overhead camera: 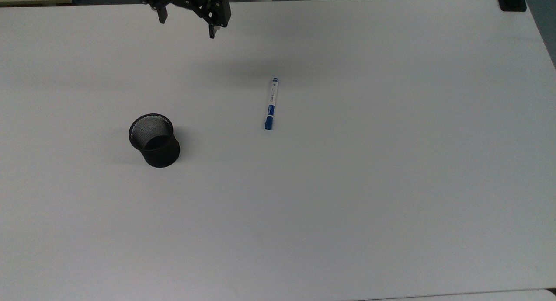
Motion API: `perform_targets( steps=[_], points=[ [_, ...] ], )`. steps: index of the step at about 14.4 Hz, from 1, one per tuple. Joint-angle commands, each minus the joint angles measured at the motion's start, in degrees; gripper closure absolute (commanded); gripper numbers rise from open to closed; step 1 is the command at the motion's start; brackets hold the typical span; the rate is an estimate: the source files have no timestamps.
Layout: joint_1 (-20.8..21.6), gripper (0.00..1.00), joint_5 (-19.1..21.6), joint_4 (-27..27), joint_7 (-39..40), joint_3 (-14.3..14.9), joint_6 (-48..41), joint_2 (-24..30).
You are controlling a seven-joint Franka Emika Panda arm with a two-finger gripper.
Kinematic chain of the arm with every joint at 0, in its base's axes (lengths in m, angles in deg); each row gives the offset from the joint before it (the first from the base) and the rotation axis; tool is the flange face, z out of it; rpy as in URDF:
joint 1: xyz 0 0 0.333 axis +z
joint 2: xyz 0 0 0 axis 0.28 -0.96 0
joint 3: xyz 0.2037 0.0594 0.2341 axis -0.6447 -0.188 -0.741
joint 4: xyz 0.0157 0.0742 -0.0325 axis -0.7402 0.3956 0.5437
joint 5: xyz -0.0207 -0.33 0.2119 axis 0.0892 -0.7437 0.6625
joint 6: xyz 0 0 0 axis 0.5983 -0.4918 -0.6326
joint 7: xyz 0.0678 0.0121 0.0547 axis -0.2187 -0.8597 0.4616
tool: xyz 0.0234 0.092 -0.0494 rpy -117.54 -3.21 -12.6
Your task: Insert the marker
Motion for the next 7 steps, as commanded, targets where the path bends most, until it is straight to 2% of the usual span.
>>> perform_targets(
  steps=[1, 7],
  points=[
    [-0.07, 0.0, 1.04, 0.74, 1.21, 0.13, -0.61, 1.09],
    [0.1, 0.0, 1.13, 0.83, 1.21, 0.04, -0.52, 0.83]
  ],
)
